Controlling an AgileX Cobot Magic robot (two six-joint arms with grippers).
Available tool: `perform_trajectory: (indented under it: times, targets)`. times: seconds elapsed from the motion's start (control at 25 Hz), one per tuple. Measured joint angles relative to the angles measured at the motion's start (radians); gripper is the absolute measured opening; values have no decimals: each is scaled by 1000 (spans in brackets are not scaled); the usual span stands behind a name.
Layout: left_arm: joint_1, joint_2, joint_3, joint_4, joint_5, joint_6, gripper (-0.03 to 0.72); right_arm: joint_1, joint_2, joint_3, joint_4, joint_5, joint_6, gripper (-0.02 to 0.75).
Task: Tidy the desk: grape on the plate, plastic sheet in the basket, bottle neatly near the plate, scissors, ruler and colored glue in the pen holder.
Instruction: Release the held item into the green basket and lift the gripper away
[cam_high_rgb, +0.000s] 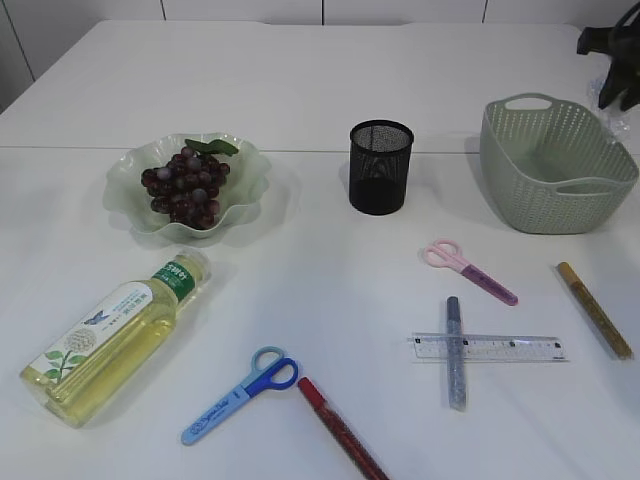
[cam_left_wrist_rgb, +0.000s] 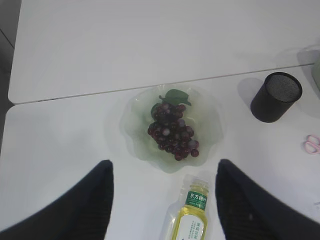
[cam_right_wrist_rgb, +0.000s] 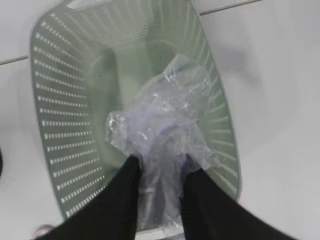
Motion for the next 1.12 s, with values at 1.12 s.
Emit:
perform_trajectory:
  times: [1.12]
  targets:
    - [0, 0, 0, 0, 0, 0, 468, 0, 0, 0, 90, -15, -19, 488]
